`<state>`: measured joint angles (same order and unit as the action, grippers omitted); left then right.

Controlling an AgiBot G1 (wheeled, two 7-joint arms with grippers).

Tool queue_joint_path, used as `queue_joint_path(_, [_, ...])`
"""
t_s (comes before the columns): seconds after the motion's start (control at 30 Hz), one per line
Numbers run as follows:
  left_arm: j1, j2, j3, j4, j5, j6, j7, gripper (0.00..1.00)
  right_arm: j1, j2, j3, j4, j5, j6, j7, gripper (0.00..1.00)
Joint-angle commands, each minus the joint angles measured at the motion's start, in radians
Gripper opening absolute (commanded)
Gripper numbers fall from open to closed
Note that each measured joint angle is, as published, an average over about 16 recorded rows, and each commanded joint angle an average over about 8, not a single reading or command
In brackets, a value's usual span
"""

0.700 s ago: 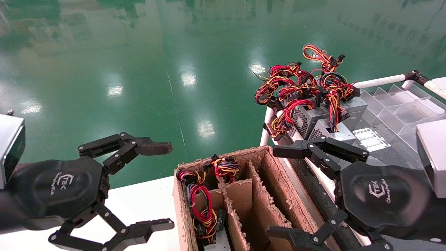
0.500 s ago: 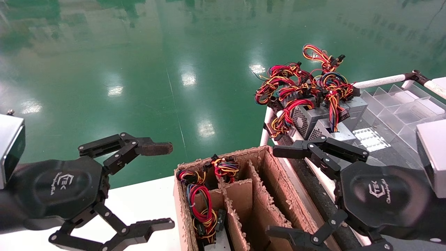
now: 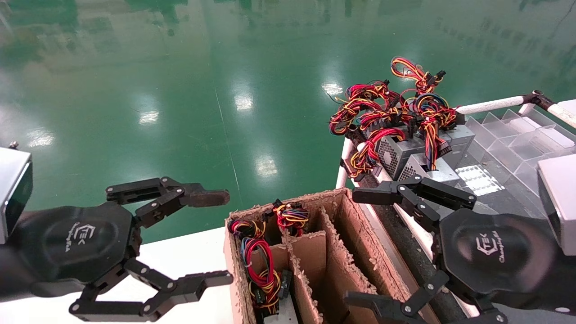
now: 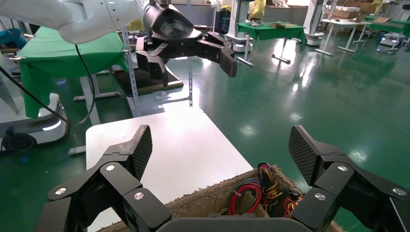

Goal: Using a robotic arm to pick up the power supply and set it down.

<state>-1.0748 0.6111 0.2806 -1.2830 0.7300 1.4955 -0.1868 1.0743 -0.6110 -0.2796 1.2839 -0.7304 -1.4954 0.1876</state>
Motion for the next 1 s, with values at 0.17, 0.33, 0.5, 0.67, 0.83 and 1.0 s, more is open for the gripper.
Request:
queue_joint_path(0.17, [0.000, 0.000, 0.000, 0.000, 0.000, 0.000, 0.000, 0.00, 0.000, 0.000, 0.000, 0.000, 0.000, 0.000, 0.000, 1.00])
queue_joint_path(0.33, [0.000, 0.000, 0.000, 0.000, 0.000, 0.000, 0.000, 0.00, 0.000, 0.000, 0.000, 0.000, 0.000, 0.000, 0.000, 1.00])
queue_joint_path(0.5, [0.000, 0.000, 0.000, 0.000, 0.000, 0.000, 0.000, 0.00, 0.000, 0.000, 0.000, 0.000, 0.000, 0.000, 0.000, 1.00])
queue_joint_path(0.67, [0.000, 0.000, 0.000, 0.000, 0.000, 0.000, 0.000, 0.00, 0.000, 0.000, 0.000, 0.000, 0.000, 0.000, 0.000, 1.00])
queue_joint_path(0.83, [0.000, 0.000, 0.000, 0.000, 0.000, 0.000, 0.000, 0.00, 0.000, 0.000, 0.000, 0.000, 0.000, 0.000, 0.000, 1.00])
queue_joint_path(1.0, [0.000, 0.000, 0.000, 0.000, 0.000, 0.000, 0.000, 0.36, 0.000, 0.000, 0.000, 0.000, 0.000, 0.000, 0.000, 1.00])
